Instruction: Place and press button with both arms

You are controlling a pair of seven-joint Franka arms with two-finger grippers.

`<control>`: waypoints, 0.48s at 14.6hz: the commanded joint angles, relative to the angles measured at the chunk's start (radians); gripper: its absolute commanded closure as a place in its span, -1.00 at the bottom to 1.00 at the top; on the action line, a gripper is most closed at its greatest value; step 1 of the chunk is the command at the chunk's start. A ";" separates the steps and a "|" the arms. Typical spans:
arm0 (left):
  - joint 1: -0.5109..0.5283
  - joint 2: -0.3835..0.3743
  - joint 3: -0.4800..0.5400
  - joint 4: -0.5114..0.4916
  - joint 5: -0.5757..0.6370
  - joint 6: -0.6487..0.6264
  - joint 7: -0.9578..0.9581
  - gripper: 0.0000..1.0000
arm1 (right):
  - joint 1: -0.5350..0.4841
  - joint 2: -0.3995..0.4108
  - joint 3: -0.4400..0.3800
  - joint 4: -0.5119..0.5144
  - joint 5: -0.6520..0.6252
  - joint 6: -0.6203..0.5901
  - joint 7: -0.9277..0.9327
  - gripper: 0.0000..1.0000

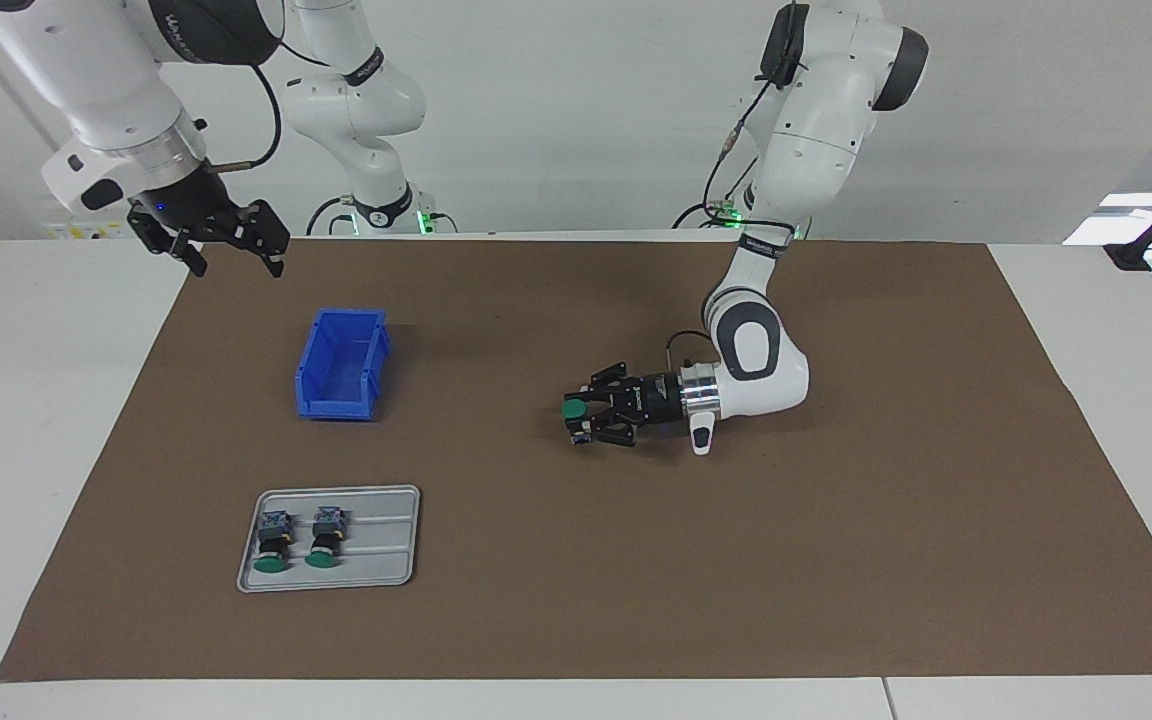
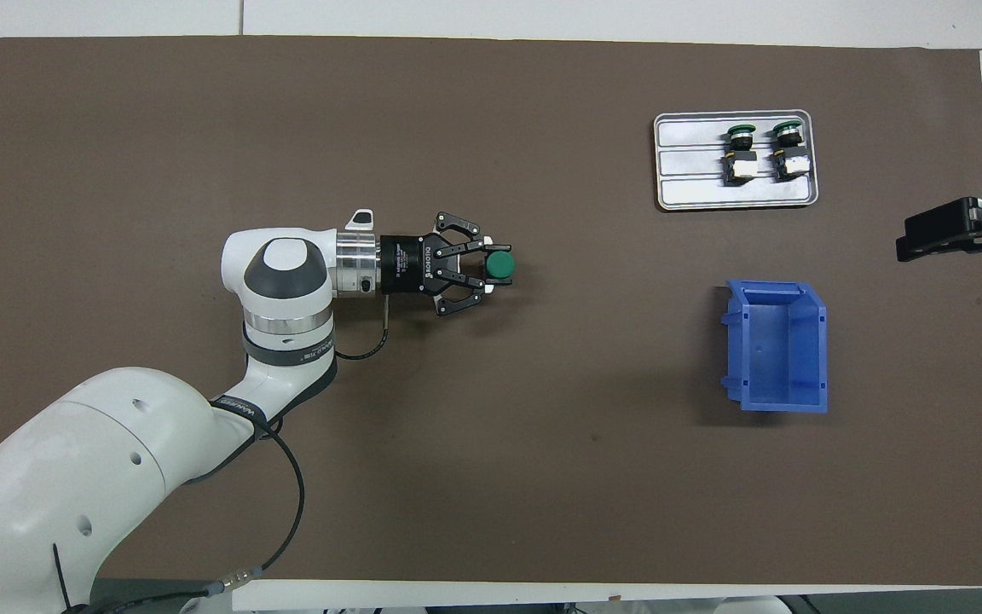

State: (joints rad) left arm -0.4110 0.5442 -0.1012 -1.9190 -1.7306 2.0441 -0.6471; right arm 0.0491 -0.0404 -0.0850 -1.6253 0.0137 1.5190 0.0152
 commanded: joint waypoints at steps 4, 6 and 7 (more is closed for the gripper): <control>0.008 -0.007 -0.002 -0.020 0.017 0.021 0.014 -1.00 | -0.011 -0.019 0.011 -0.021 -0.012 -0.005 -0.023 -0.98; 0.014 -0.017 0.000 -0.020 0.019 0.019 0.009 -1.00 | -0.011 -0.019 0.011 -0.021 -0.011 -0.005 -0.023 -0.98; 0.017 -0.023 0.000 -0.020 0.019 0.018 0.007 -1.00 | -0.011 -0.019 0.011 -0.021 -0.012 -0.005 -0.023 -0.98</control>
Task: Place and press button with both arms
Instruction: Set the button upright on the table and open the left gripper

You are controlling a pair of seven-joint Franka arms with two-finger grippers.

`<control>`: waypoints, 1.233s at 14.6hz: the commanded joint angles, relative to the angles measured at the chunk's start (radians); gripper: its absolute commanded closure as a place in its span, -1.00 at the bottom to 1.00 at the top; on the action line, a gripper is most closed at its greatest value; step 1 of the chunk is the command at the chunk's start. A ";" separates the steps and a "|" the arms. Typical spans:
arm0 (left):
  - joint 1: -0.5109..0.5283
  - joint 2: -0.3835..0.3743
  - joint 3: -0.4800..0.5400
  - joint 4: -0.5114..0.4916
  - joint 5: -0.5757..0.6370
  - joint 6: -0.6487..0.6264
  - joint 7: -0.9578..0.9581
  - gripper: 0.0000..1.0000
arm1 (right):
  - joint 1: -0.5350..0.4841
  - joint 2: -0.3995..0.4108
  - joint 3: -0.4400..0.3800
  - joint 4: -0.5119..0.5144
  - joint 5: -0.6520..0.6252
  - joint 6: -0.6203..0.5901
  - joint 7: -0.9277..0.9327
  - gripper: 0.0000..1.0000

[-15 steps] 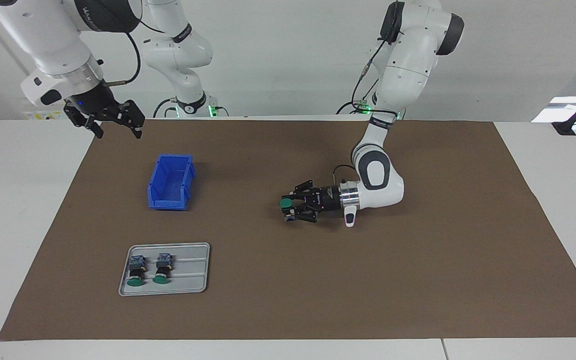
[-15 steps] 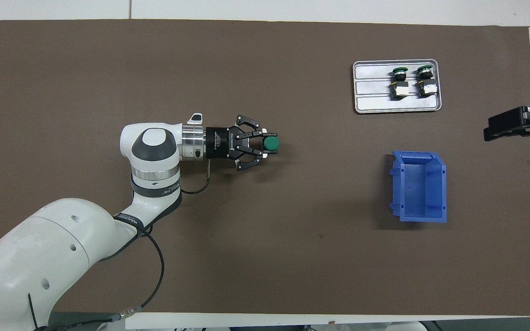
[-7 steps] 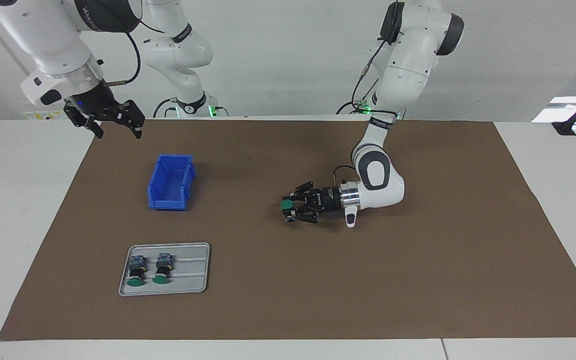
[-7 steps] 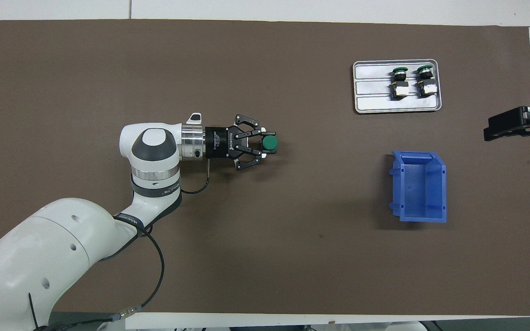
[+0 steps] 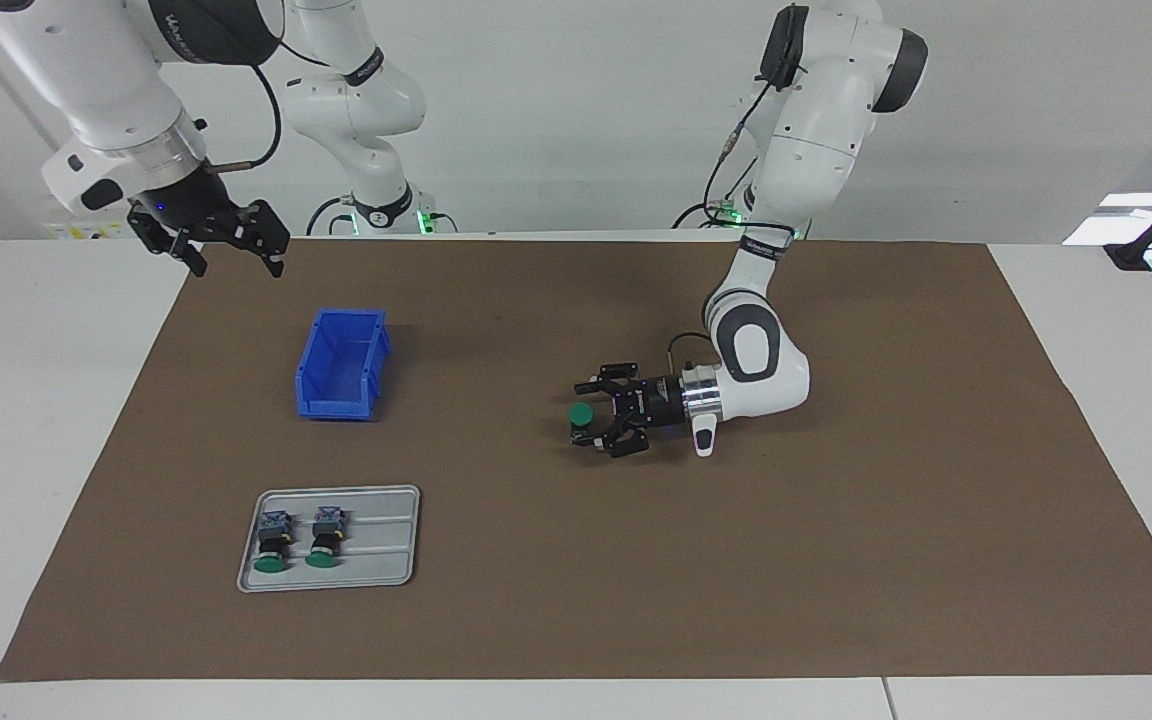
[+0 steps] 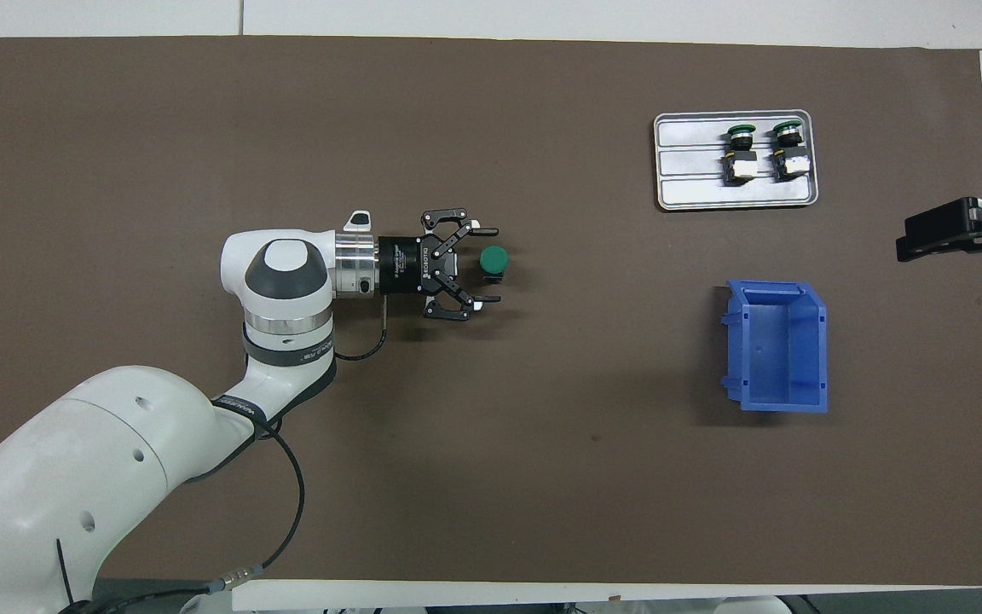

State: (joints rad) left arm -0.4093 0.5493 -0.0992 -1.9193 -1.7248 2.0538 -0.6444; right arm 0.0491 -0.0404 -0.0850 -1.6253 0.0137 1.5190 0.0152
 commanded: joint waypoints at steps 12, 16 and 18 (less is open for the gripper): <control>0.093 -0.135 0.021 0.129 0.571 -0.110 -0.213 -1.00 | -0.011 -0.019 0.011 -0.021 -0.012 -0.005 -0.023 -0.98; 0.073 -0.134 0.018 0.283 0.804 -0.167 -0.340 -1.00 | -0.011 -0.019 0.011 -0.021 -0.012 -0.005 -0.023 -0.98; 0.050 -0.141 0.018 0.287 0.872 -0.173 -0.340 -1.00 | -0.011 -0.019 0.011 -0.021 -0.012 -0.005 -0.023 -0.98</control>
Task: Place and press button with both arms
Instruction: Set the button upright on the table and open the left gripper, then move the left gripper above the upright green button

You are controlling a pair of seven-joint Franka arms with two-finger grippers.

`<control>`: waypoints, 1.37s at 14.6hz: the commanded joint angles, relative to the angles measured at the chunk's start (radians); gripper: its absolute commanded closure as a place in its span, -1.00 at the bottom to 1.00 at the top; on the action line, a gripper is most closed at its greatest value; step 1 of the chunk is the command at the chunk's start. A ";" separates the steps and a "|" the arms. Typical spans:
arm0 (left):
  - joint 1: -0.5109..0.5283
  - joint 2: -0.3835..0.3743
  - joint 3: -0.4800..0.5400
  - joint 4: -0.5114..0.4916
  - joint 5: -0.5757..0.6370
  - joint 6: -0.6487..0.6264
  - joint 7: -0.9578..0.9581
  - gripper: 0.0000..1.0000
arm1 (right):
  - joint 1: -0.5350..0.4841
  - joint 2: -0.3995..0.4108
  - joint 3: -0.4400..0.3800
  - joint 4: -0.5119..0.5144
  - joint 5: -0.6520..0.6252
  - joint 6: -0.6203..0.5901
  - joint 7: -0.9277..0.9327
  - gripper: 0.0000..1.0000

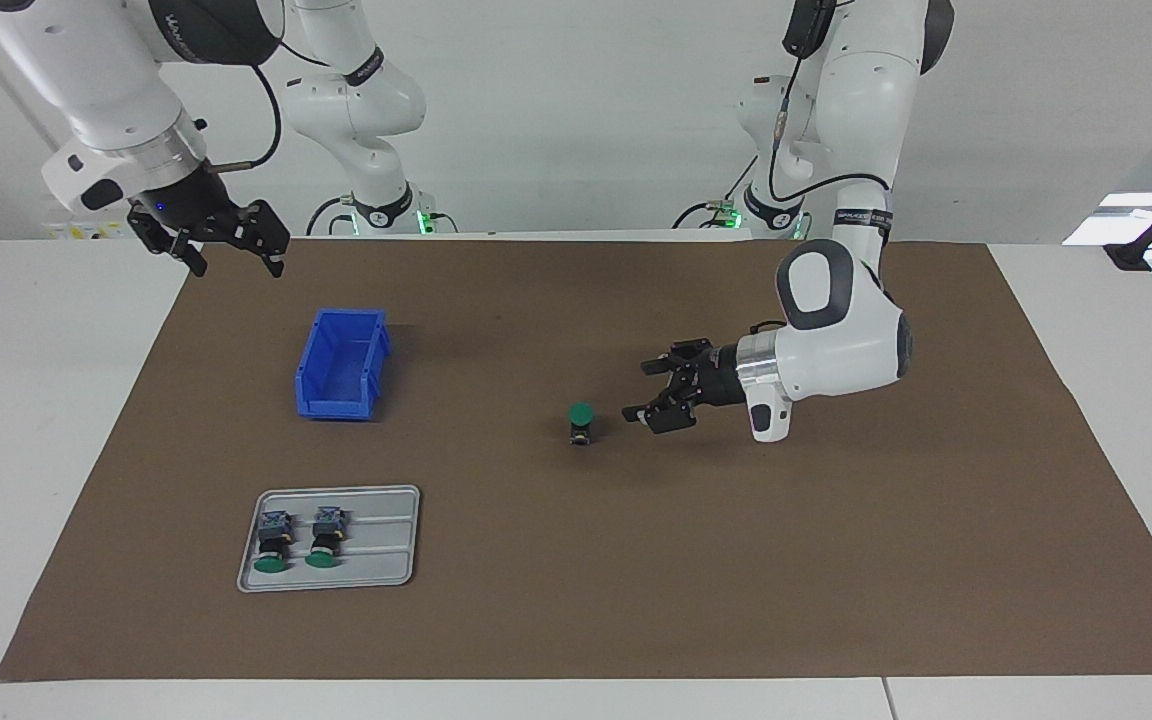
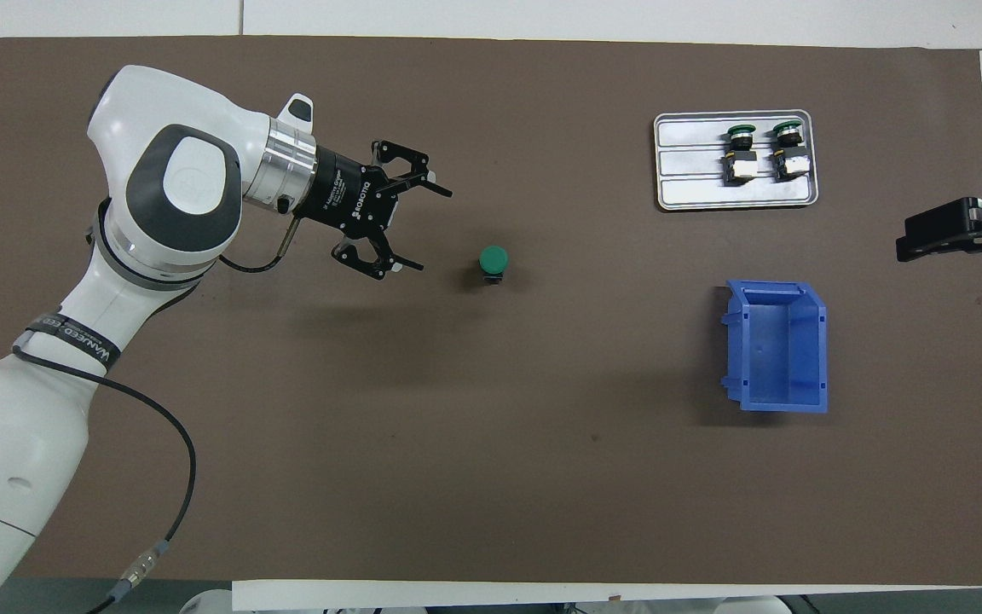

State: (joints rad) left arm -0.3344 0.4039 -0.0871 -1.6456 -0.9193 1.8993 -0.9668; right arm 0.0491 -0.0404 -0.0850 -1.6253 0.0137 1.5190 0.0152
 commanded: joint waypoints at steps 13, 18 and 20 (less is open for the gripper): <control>-0.184 0.076 0.006 0.326 0.671 -0.183 -0.087 -0.57 | -0.011 -0.019 0.011 -0.021 -0.012 -0.005 -0.023 -0.98; -0.245 0.089 -0.006 0.365 0.873 -0.241 -0.058 0.34 | -0.011 -0.019 0.011 -0.021 -0.012 -0.005 -0.021 -0.98; -0.264 0.087 -0.006 0.365 0.876 -0.232 0.018 0.68 | -0.011 -0.019 0.011 -0.021 -0.012 -0.005 -0.023 -0.98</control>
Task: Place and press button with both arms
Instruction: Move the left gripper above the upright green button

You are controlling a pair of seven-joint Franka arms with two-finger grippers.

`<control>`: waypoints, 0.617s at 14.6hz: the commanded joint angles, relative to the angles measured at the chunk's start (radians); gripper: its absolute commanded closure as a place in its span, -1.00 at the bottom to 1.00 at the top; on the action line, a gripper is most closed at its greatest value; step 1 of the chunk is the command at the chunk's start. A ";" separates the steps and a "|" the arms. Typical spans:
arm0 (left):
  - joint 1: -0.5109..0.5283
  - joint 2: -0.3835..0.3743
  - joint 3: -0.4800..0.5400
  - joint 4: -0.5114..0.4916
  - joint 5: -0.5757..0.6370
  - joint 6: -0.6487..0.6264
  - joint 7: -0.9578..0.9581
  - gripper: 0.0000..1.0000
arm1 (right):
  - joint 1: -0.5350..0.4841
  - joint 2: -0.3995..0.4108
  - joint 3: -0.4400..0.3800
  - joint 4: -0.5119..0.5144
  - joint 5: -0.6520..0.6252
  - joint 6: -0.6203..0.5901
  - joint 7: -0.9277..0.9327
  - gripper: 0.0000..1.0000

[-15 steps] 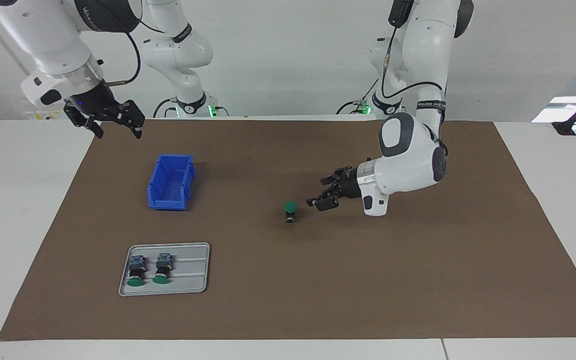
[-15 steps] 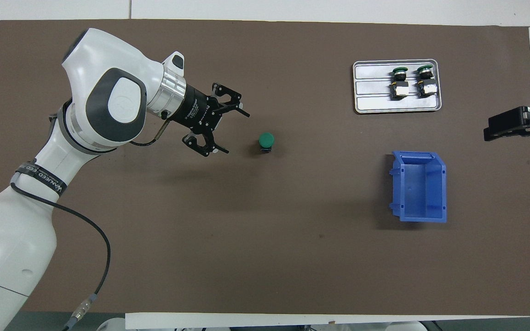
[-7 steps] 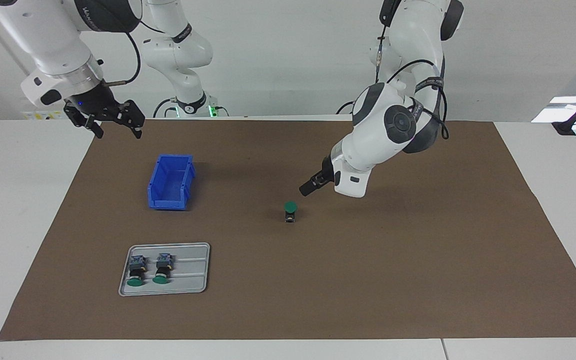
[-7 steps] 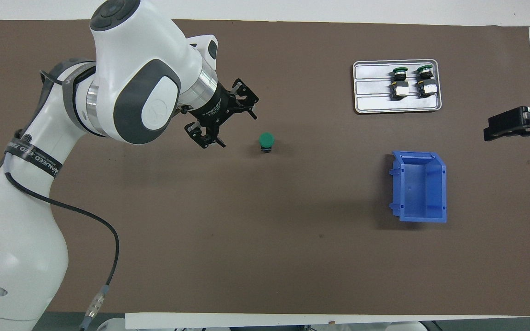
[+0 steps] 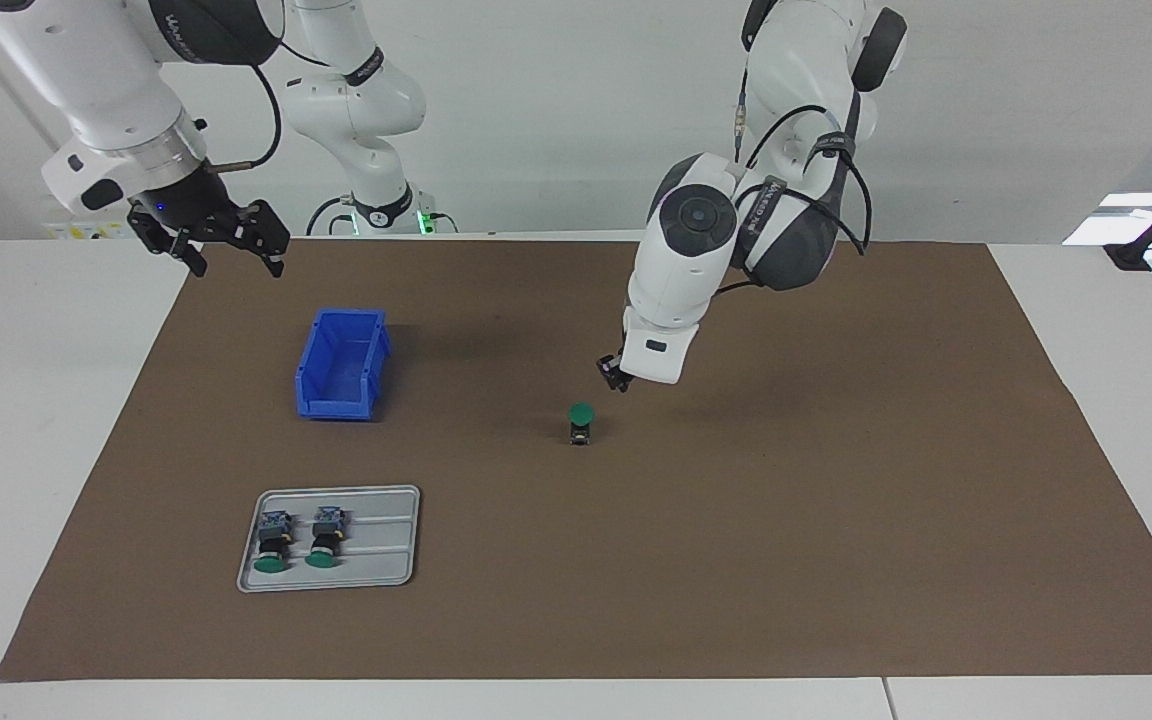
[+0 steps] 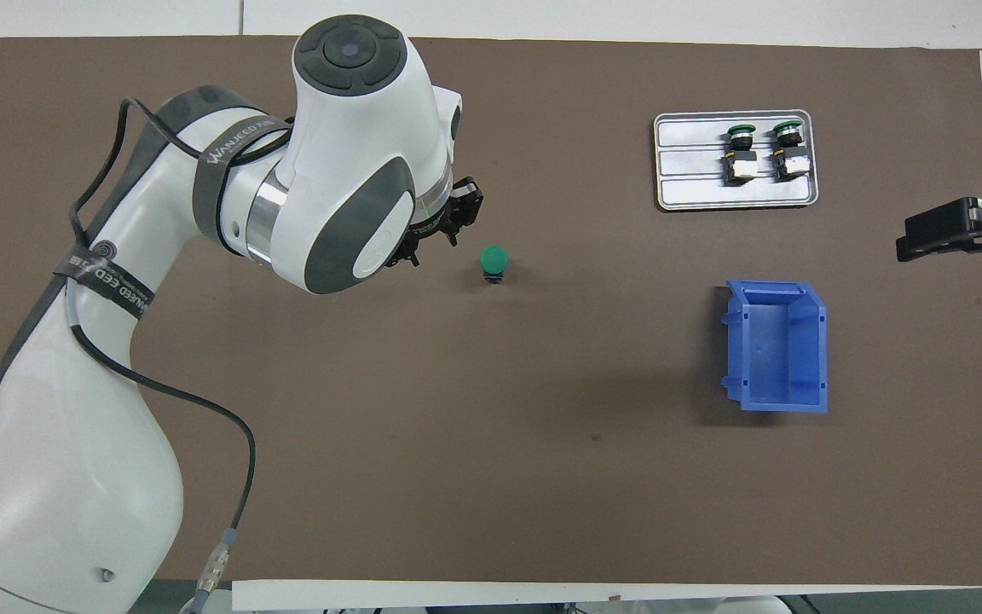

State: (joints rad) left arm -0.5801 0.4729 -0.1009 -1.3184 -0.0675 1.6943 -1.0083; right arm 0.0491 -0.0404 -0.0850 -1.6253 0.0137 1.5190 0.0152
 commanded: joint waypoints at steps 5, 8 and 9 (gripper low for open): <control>-0.044 0.065 0.007 0.036 0.011 0.111 0.063 1.00 | -0.011 -0.019 0.011 -0.021 -0.012 -0.005 -0.023 -0.98; -0.047 0.084 0.007 0.028 0.011 0.188 0.063 1.00 | -0.011 -0.019 0.011 -0.021 -0.012 -0.005 -0.023 -0.98; -0.047 0.085 0.007 0.028 0.011 0.189 0.063 1.00 | -0.011 -0.019 0.011 -0.021 -0.012 -0.005 -0.023 -0.98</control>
State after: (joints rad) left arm -0.6193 0.5372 -0.1015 -1.3149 -0.0648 1.8615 -0.9543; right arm 0.0491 -0.0404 -0.0850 -1.6253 0.0137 1.5190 0.0152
